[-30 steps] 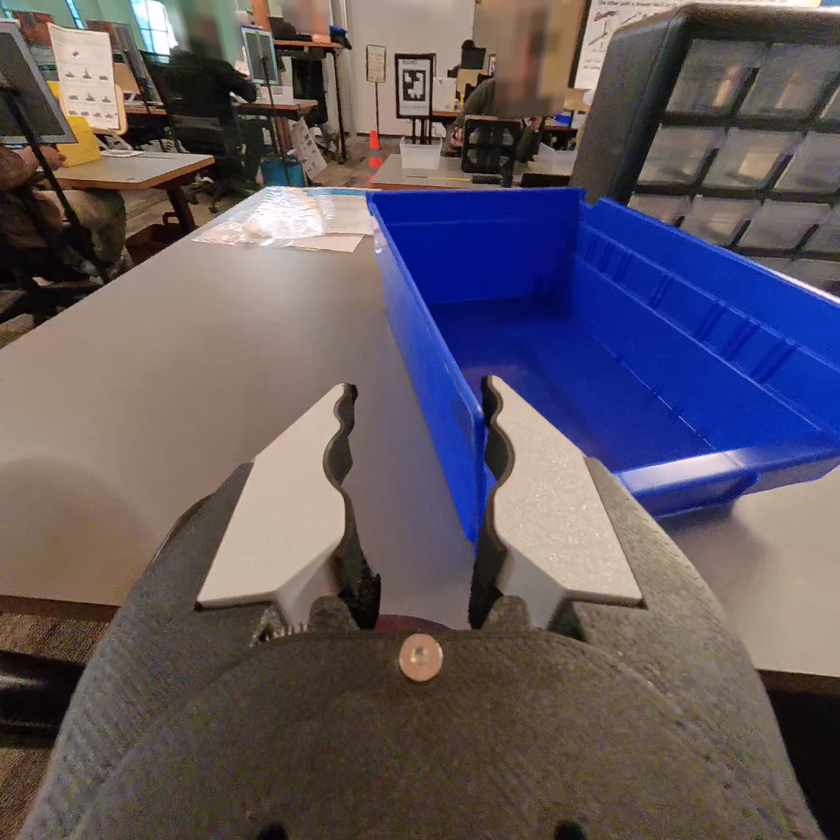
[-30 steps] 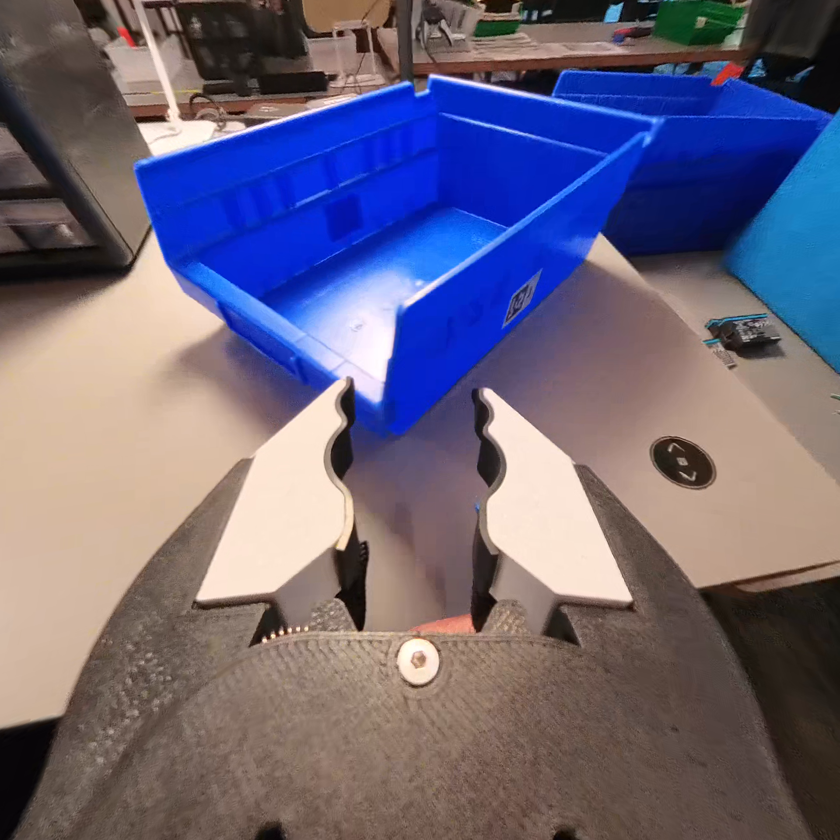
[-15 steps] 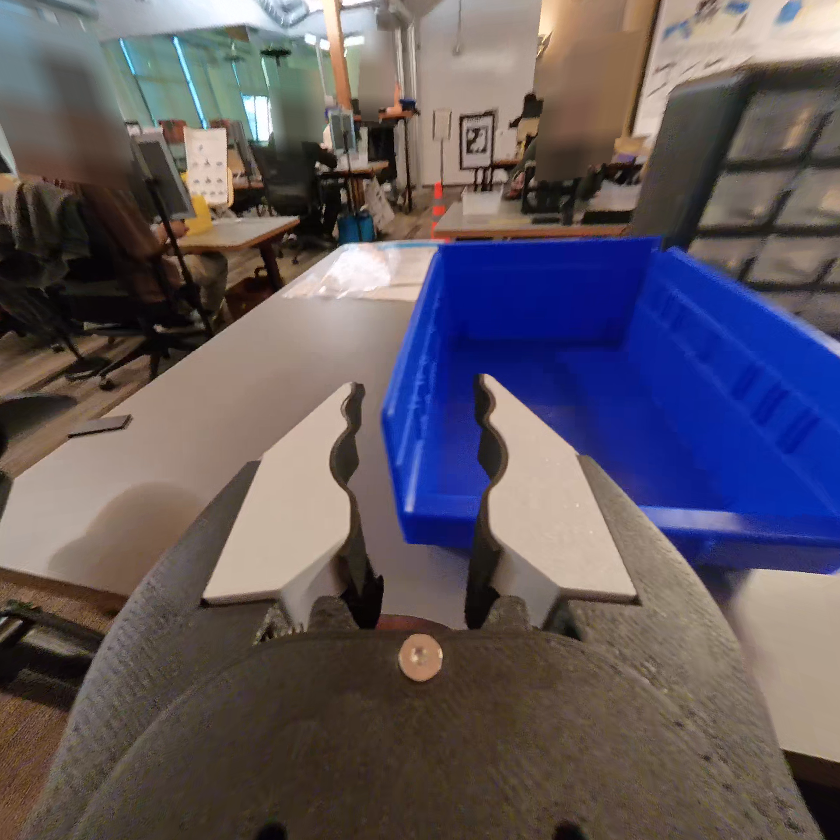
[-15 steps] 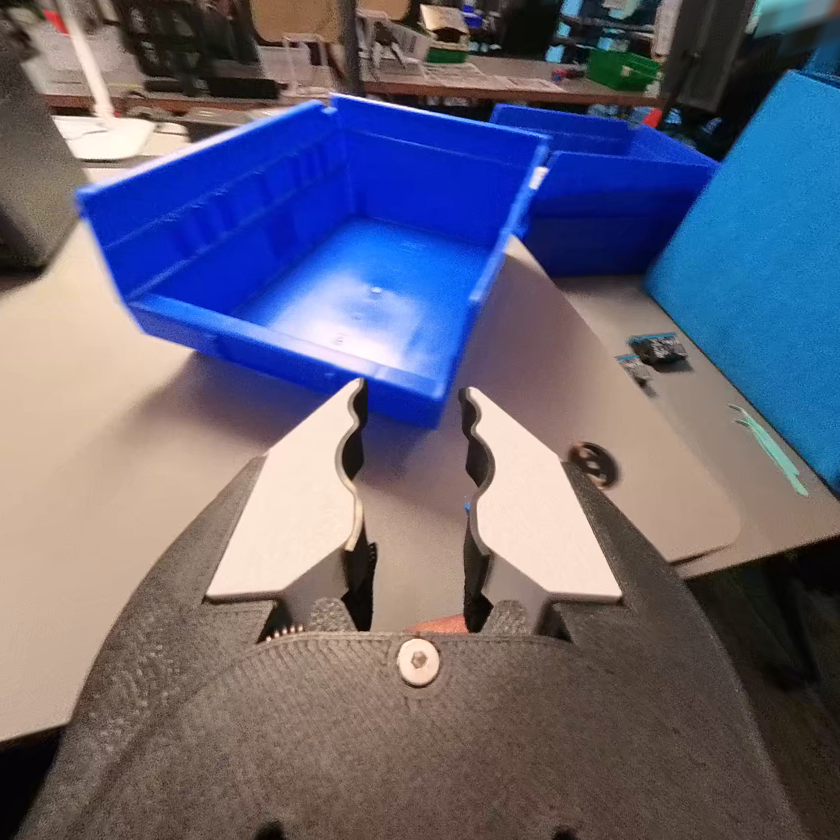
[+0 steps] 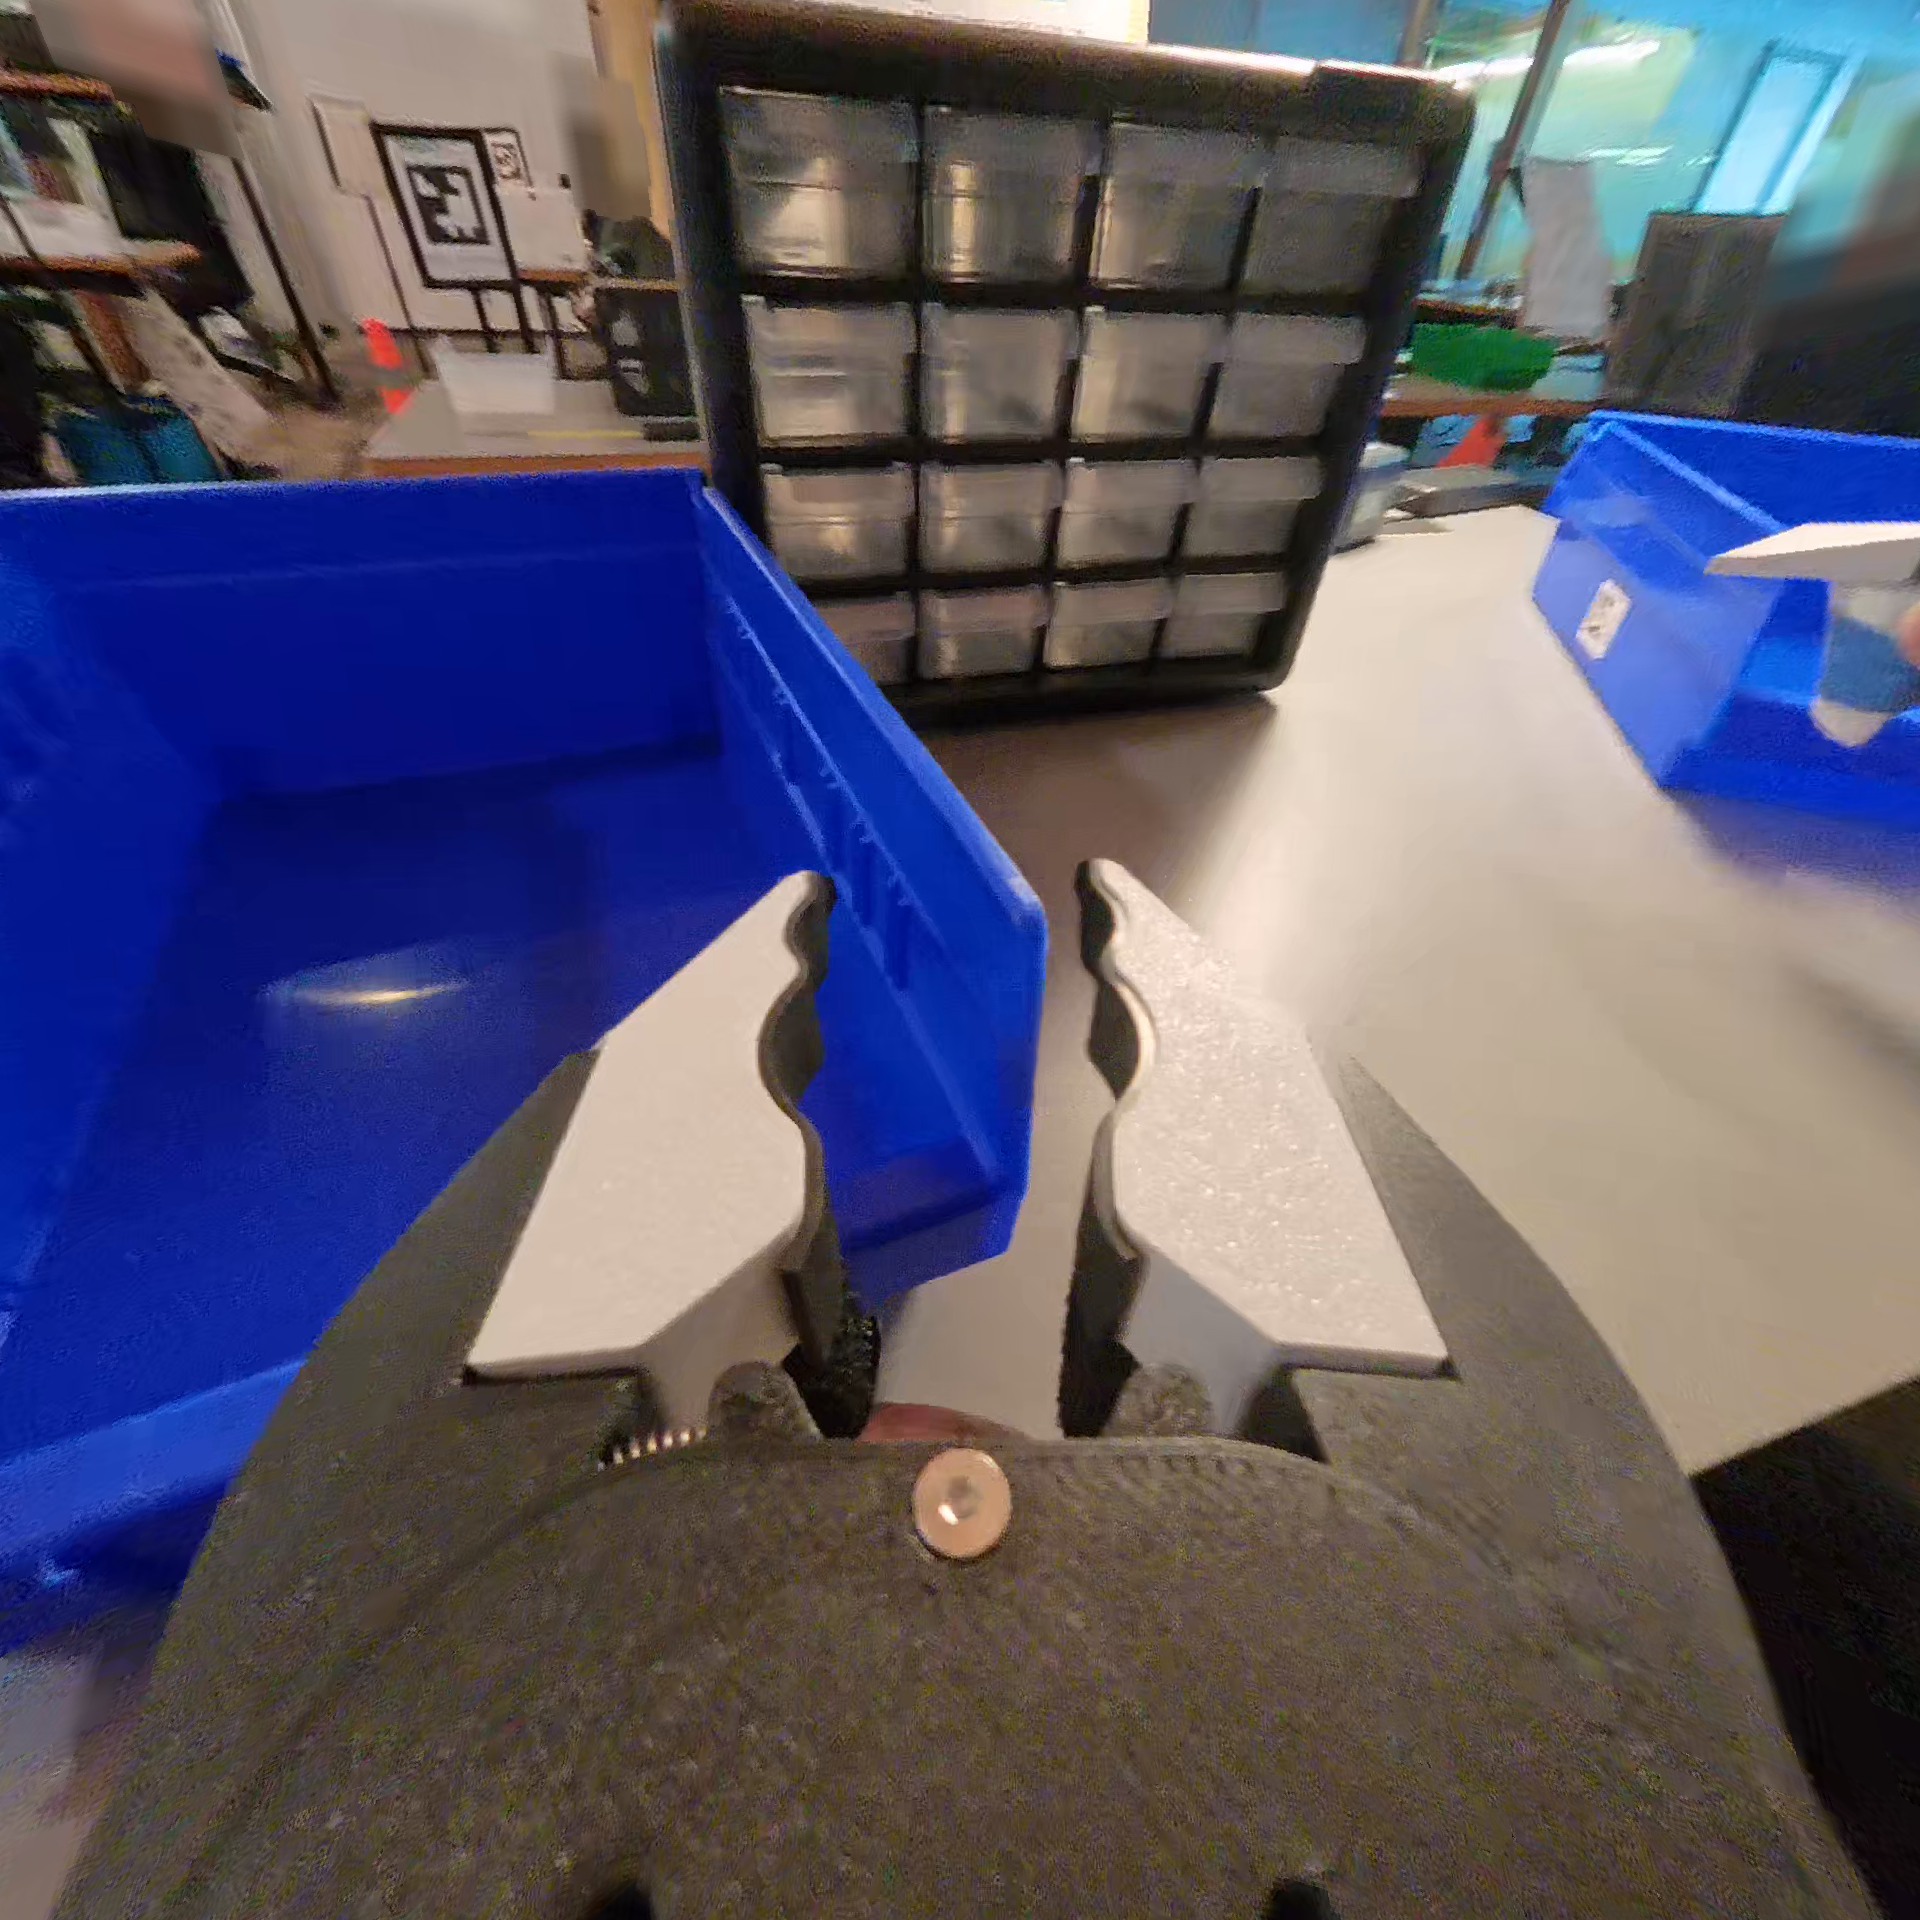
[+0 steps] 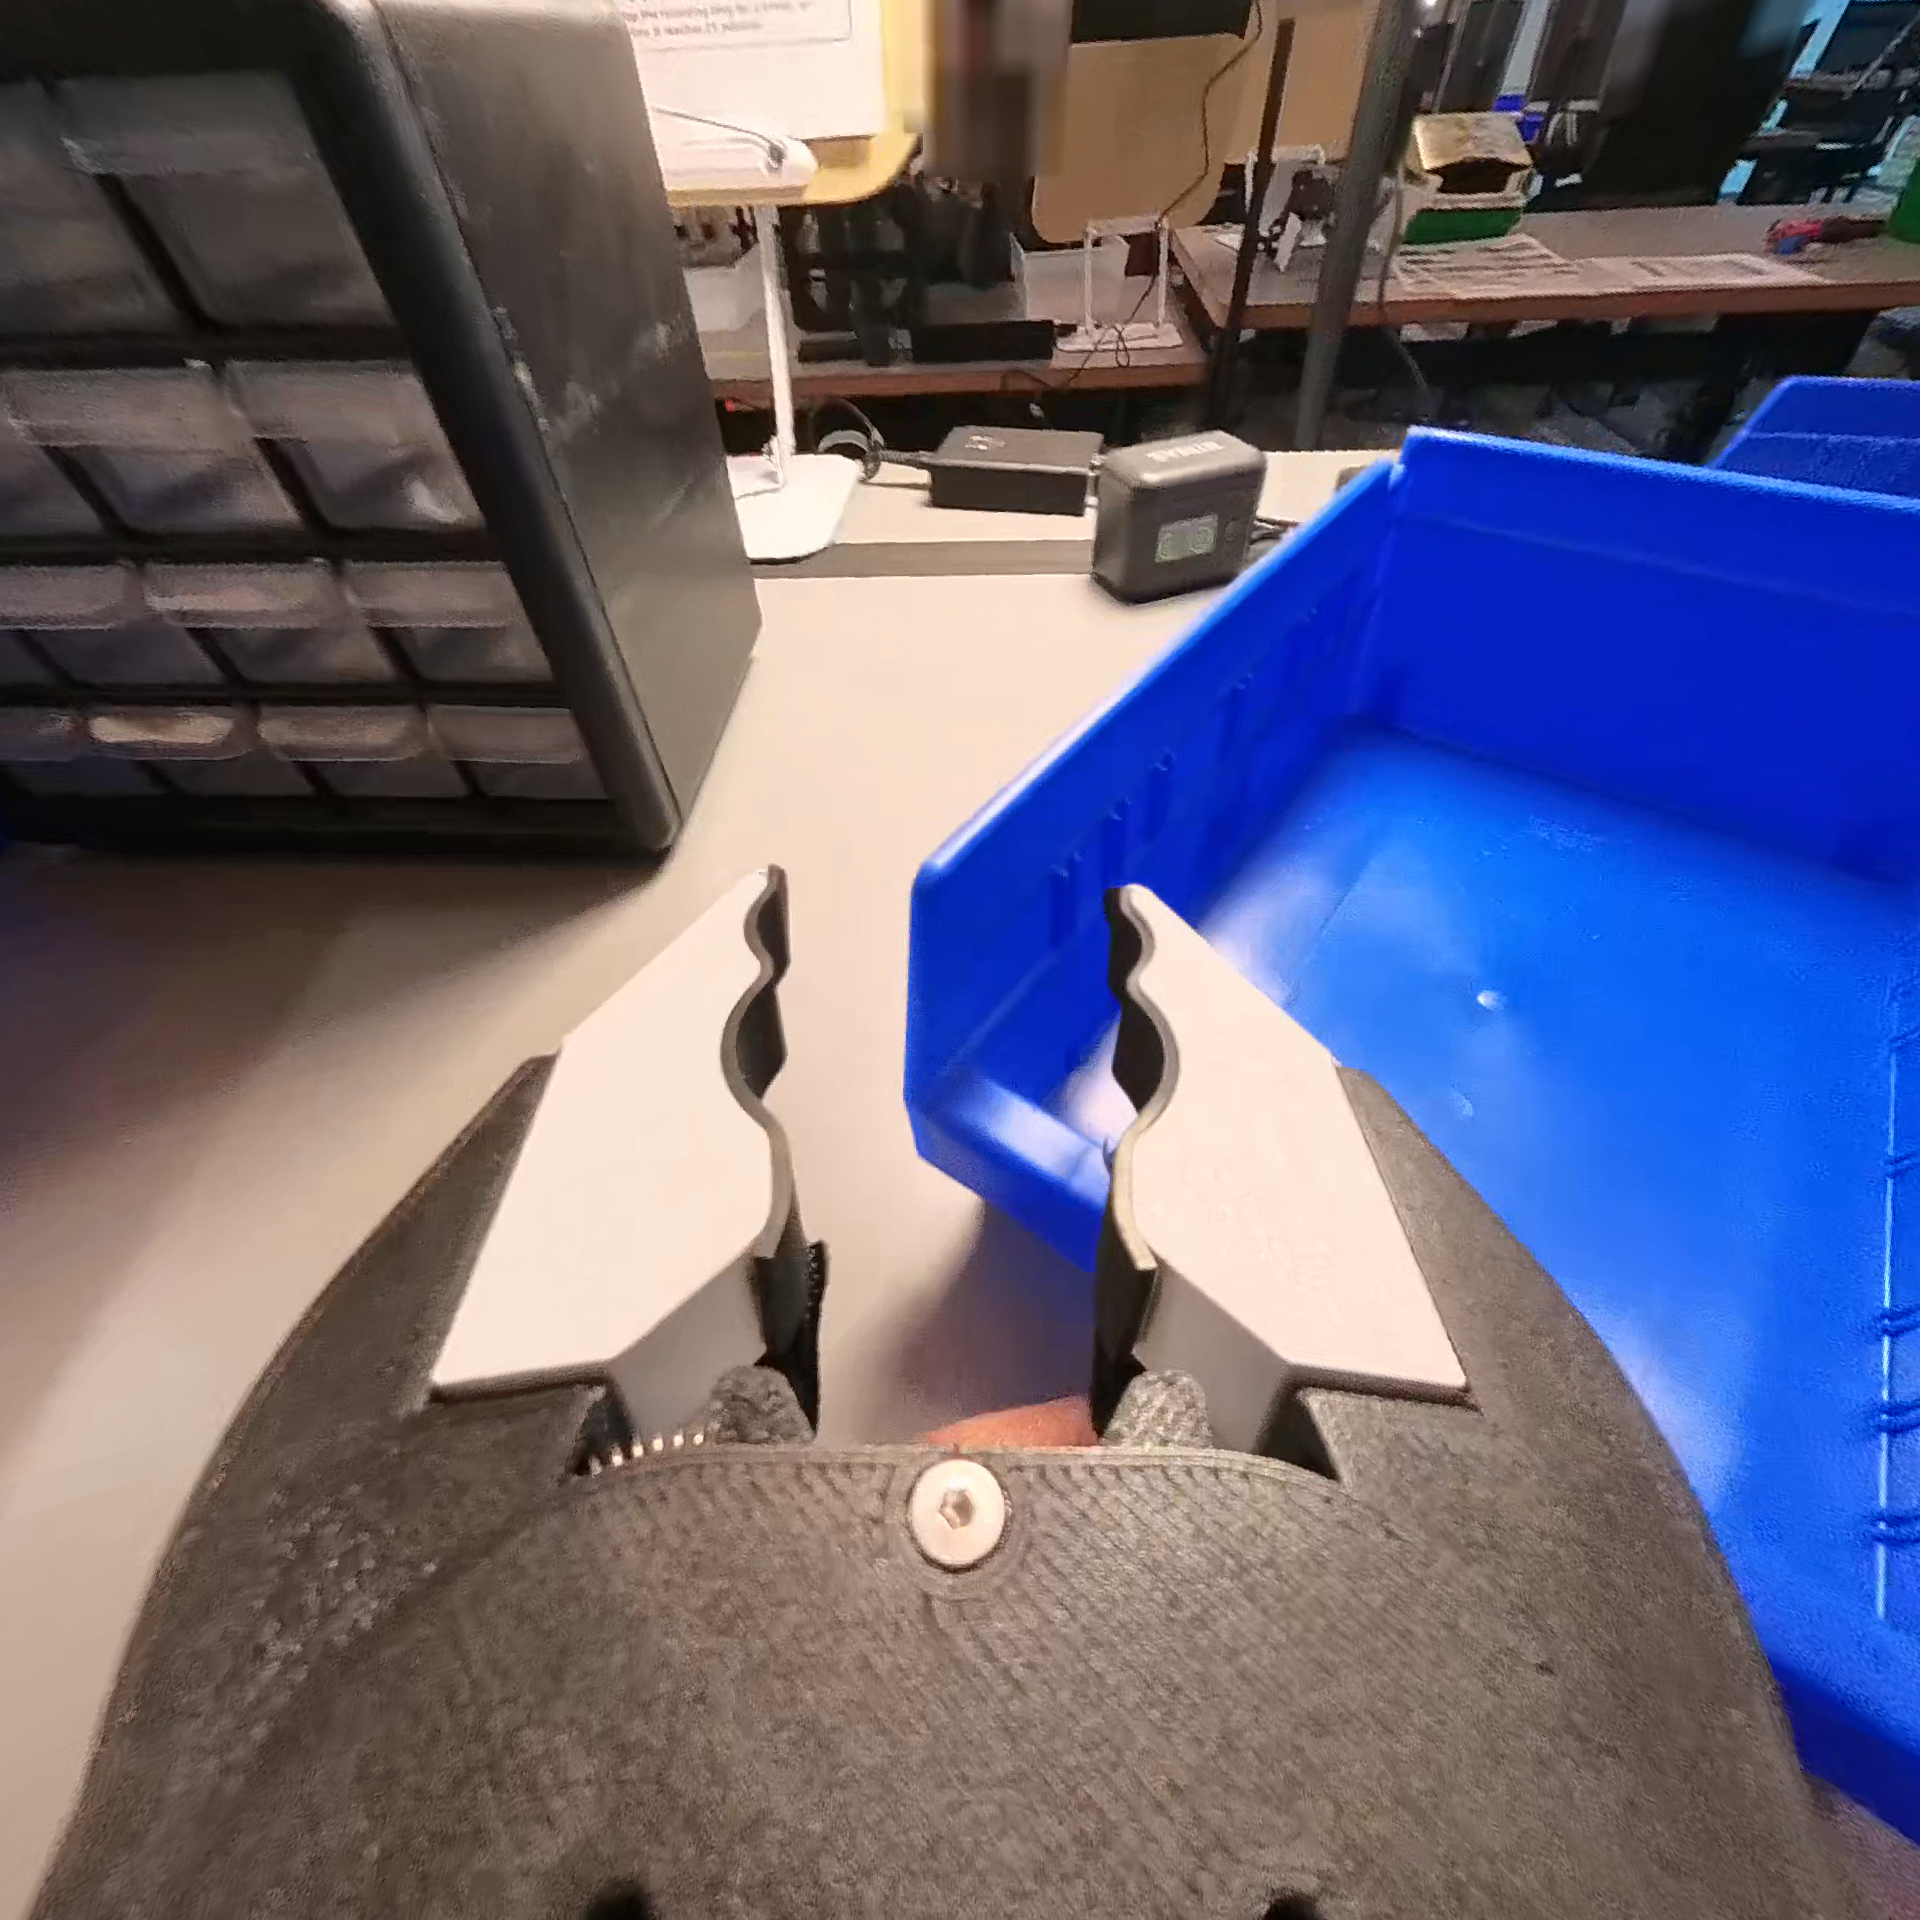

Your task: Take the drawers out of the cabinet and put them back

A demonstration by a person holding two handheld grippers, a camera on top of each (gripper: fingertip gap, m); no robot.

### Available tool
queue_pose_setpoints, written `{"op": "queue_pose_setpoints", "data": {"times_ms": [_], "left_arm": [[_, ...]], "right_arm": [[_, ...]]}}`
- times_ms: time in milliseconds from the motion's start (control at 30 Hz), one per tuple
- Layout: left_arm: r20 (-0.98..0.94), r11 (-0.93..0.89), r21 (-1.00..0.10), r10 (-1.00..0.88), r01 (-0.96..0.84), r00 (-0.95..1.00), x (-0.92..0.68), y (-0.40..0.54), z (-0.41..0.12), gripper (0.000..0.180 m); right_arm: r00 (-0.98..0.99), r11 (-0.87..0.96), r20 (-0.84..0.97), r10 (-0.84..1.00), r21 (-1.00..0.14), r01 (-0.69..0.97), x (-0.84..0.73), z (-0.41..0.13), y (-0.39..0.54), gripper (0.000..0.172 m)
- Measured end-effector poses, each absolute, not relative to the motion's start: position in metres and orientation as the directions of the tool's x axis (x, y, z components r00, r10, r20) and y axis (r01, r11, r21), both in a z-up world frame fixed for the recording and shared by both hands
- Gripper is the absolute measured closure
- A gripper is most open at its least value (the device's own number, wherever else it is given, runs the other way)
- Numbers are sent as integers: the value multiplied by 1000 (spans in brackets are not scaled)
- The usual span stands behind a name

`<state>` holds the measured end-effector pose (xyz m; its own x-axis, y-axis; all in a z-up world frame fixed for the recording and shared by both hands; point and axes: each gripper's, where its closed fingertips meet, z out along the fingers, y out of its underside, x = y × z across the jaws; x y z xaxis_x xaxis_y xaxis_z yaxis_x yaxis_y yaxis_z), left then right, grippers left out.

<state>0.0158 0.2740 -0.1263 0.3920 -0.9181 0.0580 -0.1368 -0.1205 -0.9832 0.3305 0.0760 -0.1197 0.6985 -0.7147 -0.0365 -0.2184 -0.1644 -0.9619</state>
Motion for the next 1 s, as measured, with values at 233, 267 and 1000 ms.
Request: {"op": "queue_pose_setpoints", "data": {"times_ms": [233, 267, 1000], "left_arm": [[45, -111, -985, -901, -129, 431, 10, 294, -127, 167], [30, -101, -986, -889, -131, 456, 6, 300, -127, 169], [-61, -87, -980, -725, -179, 686, -66, 427, -127, 177]], "right_arm": [[705, -142, -86, -704, -956, -258, 336, -129, 68, 147], [702, -143, -75, -709, -958, -248, 334, -129, 64, 153], [581, -234, 85, -810, -954, -186, 336, -127, -44, 168]]}}
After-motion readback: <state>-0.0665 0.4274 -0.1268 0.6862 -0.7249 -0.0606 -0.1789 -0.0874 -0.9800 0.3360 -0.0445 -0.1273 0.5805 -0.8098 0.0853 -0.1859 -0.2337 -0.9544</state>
